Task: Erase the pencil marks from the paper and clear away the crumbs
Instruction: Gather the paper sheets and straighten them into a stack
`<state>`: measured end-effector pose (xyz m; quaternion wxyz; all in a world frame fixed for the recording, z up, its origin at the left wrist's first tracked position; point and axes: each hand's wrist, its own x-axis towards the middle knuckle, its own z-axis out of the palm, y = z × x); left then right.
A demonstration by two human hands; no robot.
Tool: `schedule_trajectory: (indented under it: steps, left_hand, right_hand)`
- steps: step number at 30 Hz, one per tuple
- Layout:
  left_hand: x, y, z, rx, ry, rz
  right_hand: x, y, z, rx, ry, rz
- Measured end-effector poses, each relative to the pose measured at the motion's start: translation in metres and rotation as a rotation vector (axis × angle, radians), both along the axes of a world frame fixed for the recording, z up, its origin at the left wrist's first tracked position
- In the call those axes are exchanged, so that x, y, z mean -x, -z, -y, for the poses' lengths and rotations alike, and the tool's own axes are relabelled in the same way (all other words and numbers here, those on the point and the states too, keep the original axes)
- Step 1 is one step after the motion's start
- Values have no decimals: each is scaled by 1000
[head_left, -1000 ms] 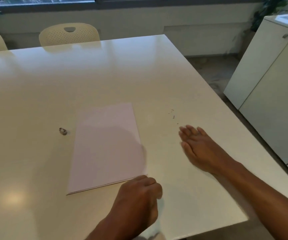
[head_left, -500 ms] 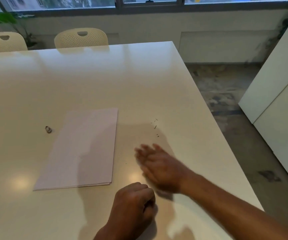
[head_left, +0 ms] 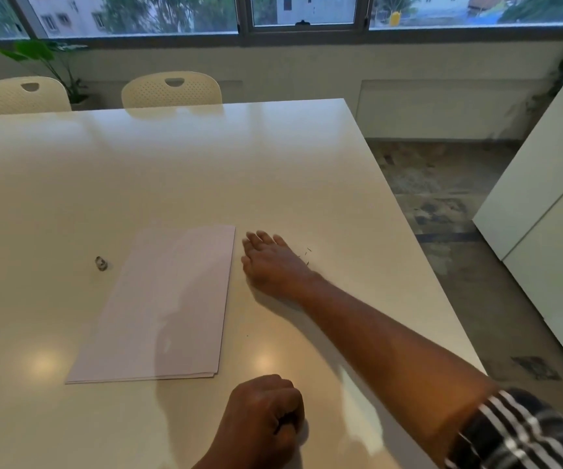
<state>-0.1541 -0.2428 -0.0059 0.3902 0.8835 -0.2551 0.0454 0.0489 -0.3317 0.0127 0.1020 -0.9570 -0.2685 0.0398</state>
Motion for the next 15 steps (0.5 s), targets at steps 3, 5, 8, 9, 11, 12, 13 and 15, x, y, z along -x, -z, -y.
schedule_trajectory:
  steps: [3, 5, 8, 9, 11, 12, 13, 15]
  left_hand:
    - [0, 2, -1, -8, 15, -16]
    - [-1, 2, -2, 16, 21, -25]
    - [-3, 1, -4, 52, 41, -19]
    - [-3, 0, -4, 59, 52, -22]
    - [-4, 0, -4, 66, 63, -31]
    - [-4, 0, -5, 74, 69, -34]
    - [-4, 0, -5, 83, 74, -36]
    - [-4, 1, -5, 98, 74, -38]
  right_hand:
    - [-15, 6, -17, 35, -1, 12]
    - [-15, 8, -11, 122, 10, 75]
    - [-1, 3, 15, 258, 119, 88]
    - [6, -1, 25, 302, 166, 61]
    - [21, -12, 42, 369, 248, 15]
    - [29, -17, 46, 376, 277, 8]
    - [36, -21, 47, 356, 285, 23]
    - [44, -22, 36, 245, 229, 68]
